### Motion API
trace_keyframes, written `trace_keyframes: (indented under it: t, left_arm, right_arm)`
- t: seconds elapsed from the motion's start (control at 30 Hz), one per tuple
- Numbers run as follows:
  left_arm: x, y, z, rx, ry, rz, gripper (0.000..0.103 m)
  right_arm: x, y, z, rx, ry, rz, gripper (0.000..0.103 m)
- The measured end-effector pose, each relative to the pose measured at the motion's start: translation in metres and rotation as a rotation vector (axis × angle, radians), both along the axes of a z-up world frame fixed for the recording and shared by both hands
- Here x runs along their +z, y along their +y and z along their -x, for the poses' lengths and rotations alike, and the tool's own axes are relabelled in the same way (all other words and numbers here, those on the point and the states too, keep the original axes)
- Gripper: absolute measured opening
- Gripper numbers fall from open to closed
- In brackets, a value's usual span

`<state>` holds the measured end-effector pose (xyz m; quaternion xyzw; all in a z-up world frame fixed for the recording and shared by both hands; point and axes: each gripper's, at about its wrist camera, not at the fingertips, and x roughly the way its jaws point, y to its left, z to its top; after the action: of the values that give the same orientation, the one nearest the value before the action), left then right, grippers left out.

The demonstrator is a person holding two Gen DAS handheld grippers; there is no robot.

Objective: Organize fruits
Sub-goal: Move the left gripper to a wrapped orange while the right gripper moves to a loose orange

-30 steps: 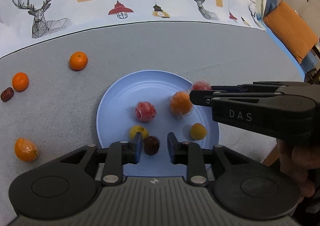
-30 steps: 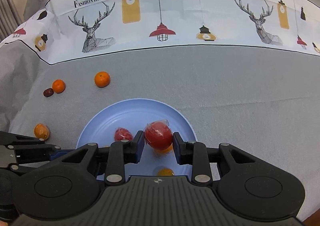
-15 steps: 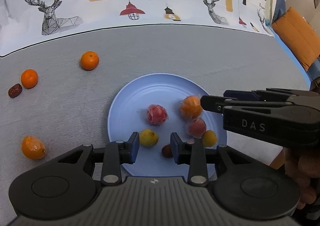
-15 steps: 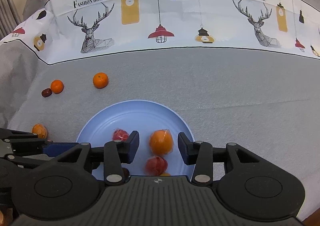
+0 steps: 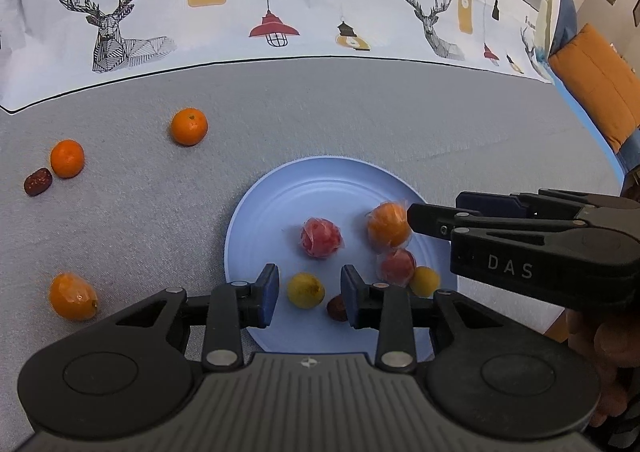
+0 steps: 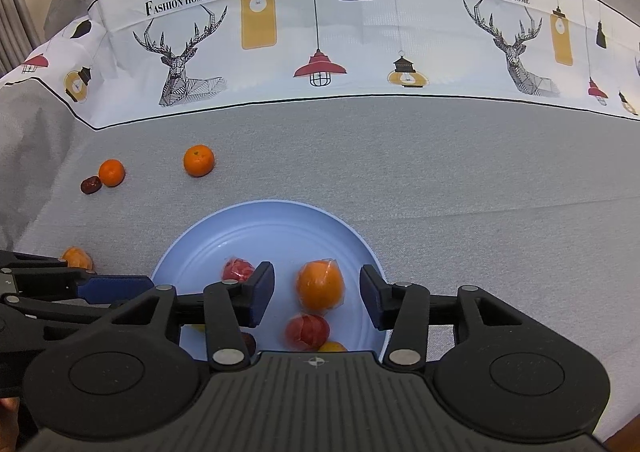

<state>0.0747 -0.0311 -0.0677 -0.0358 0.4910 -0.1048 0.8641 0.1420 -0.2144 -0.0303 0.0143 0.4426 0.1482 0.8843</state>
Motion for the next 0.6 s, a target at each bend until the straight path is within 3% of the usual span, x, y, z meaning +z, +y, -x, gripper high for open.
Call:
trace_keyframes:
  t: [0.2, 0.33, 0.37, 0.4, 0.6]
  left_arm:
    - [0.003, 0.002, 0.000, 0.017, -0.010, -0.001, 0.037]
    - [0.007, 0.012, -0.003, 0.082, -0.028, -0.021, 0.038]
    - [0.007, 0.018, -0.004, 0.116, -0.026, -0.033, 0.043]
    - [0.007, 0.025, -0.006, 0.161, -0.020, -0.049, 0.055]
    - [0.008, 0.083, -0.018, 0.475, 0.034, -0.163, 0.085]
  right_arm:
    - [0.000, 0.000, 0.000, 0.000, -0.001, 0.001, 0.050]
    - [0.000, 0.001, 0.000, 0.000, 0.000, 0.001, 0.051]
    - [0.000, 0.001, 0.000, 0.000, 0.000, 0.001, 0.051]
    - [0.000, 0.001, 0.000, 0.000, 0.000, 0.001, 0.051]
    - [0.001, 0.001, 0.001, -0.003, -0.001, -0.003, 0.053]
